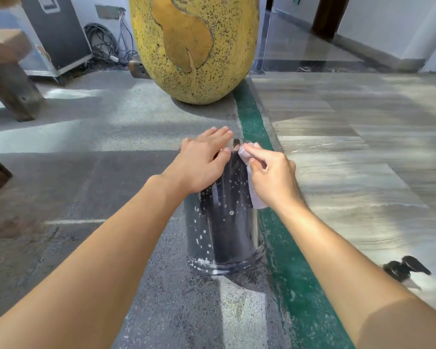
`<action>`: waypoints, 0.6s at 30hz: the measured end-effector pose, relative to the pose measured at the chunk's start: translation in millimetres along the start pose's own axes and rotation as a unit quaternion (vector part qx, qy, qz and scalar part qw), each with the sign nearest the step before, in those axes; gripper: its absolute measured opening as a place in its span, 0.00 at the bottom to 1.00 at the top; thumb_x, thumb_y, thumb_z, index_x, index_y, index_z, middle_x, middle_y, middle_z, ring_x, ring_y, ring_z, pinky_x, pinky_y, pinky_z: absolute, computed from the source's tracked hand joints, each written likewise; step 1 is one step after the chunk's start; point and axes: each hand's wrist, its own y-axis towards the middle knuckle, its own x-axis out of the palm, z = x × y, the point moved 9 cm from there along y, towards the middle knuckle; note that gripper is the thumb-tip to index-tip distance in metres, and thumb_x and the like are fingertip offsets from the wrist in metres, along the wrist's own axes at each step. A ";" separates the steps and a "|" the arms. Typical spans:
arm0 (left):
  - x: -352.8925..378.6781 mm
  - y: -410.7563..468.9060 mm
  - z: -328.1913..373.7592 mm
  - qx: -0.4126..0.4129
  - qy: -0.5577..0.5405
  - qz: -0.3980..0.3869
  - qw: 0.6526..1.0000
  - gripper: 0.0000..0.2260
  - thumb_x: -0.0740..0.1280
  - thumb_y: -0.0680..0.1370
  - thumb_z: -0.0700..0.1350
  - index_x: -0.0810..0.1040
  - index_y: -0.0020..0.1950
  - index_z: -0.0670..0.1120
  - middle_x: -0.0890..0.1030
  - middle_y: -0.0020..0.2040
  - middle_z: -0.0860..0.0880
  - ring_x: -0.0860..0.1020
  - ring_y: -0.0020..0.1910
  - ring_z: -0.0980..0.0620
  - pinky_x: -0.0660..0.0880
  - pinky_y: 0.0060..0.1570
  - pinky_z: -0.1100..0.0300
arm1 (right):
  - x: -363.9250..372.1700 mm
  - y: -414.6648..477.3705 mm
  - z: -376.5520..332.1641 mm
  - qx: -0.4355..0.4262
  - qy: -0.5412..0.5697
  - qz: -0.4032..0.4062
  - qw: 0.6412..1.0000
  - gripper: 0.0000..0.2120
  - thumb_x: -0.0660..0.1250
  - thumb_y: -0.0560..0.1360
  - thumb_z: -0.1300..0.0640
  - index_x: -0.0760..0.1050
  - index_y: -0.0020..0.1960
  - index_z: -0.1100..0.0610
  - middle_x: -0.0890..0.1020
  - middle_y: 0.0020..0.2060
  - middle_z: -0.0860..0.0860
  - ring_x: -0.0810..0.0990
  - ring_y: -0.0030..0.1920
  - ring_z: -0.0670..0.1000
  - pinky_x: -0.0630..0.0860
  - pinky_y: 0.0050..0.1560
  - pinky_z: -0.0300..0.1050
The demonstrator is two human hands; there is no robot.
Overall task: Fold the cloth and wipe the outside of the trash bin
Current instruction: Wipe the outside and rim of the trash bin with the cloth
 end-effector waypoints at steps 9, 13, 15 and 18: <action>4.9 16.3 -9.2 -0.073 0.028 0.011 0.997 0.24 0.51 0.82 0.53 0.63 0.78 0.50 0.61 0.79 0.52 0.58 0.78 0.51 0.55 0.74 0.41 | 0.9 -49.9 22.4 0.011 -0.026 -0.064 0.998 0.20 0.61 0.74 0.72 0.82 0.58 0.55 0.83 0.55 0.47 0.65 0.57 0.26 0.53 0.56 0.14; 5.3 14.0 -10.7 -0.083 0.037 0.007 0.996 0.29 0.47 0.79 0.57 0.62 0.79 0.49 0.60 0.80 0.52 0.58 0.78 0.50 0.55 0.74 0.40 | 0.7 -101.2 46.6 0.044 -0.045 -0.128 0.990 0.19 0.61 0.77 0.70 0.81 0.59 0.52 0.77 0.57 0.36 0.66 0.59 0.28 0.65 0.63 0.26; 5.6 12.9 -6.1 -0.074 0.041 0.011 0.996 0.29 0.47 0.79 0.57 0.62 0.78 0.49 0.60 0.80 0.52 0.58 0.78 0.50 0.56 0.73 0.40 | 0.1 -128.7 55.7 0.056 -0.042 -0.164 0.984 0.20 0.60 0.77 0.71 0.81 0.59 0.51 0.71 0.53 0.27 0.62 0.54 0.20 0.69 0.60 0.30; 8.0 12.3 2.6 -0.066 0.055 0.014 0.996 0.25 0.50 0.82 0.55 0.62 0.78 0.49 0.59 0.80 0.51 0.58 0.78 0.48 0.56 0.73 0.38 | -0.6 -156.7 66.1 0.062 -0.047 -0.199 0.977 0.21 0.60 0.77 0.72 0.81 0.58 0.52 0.76 0.54 0.31 0.67 0.49 0.18 0.64 0.60 0.23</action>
